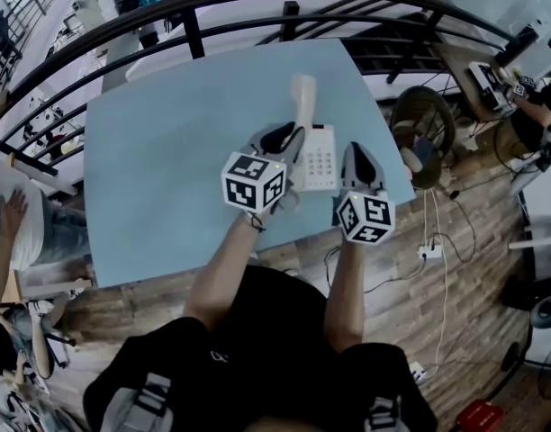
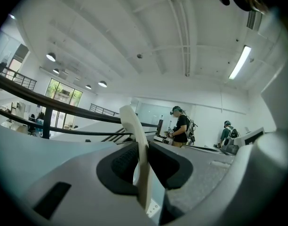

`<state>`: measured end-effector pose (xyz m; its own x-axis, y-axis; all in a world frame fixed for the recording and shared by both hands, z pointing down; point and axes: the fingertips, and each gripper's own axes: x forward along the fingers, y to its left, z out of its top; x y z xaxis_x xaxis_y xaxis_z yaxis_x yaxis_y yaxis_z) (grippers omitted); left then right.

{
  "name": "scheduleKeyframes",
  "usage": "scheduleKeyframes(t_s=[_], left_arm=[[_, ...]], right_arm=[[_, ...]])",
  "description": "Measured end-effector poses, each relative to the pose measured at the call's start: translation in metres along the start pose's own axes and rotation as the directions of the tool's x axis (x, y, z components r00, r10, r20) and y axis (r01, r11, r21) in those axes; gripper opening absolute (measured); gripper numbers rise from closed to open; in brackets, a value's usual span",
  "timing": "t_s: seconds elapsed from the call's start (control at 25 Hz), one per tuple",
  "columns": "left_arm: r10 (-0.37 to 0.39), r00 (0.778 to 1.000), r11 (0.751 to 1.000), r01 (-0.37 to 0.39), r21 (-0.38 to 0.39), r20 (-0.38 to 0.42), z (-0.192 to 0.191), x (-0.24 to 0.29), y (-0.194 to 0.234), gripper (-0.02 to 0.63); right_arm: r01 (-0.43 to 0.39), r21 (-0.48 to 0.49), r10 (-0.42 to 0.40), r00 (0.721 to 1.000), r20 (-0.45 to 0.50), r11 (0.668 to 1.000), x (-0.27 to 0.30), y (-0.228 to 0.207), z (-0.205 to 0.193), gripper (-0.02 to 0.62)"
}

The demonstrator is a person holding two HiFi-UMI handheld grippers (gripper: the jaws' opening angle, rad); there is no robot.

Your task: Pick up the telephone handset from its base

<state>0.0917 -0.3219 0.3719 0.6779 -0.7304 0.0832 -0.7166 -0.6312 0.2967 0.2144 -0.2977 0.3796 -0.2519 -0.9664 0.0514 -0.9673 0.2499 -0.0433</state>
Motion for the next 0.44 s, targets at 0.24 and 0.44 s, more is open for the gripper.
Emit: scheduleKeyframes(t_s=[0.24,0.44], left_arm=[[-0.008,1.000,1.000,0.008,-0.020,0.006,-0.0017,0.0028,-0.0016,0.071],[-0.013,1.000,1.000,0.013,-0.021,0.006,-0.0024,0.0034,-0.0035,0.071]], right_arm=[[-0.006,-0.004,0.006,1.000,-0.002,1.000,0.0002,-0.0006,-0.0001,-0.006],[-0.013,-0.014,0.013,1.000,0.000,1.000,0.0012,0.0013,0.0013,-0.006]])
